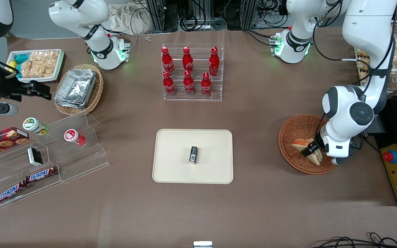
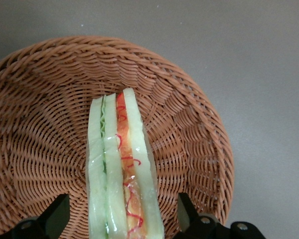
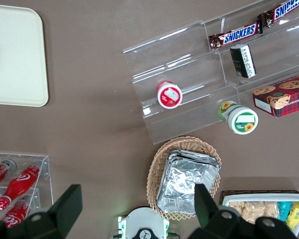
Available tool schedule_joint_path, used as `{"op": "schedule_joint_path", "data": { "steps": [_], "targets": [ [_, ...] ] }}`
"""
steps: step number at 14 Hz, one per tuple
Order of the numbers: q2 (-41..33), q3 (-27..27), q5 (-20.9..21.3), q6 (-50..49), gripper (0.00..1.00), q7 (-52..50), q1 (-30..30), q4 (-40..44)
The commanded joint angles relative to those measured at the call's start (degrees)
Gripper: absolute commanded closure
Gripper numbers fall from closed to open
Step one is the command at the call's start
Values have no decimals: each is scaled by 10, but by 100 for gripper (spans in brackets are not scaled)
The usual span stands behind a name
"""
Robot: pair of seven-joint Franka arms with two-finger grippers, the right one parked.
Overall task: Place sandwich from basket to tray
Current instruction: 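Lower the left gripper and close it on the sandwich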
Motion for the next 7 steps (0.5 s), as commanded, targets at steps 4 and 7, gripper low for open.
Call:
{"op": "schedule_joint_path", "data": {
  "steps": [4,7],
  "targets": [
    [0,1,9,56,27,-15,-2,-35],
    [0,1,8,56,85,-33,-2,-32]
  ]
}}
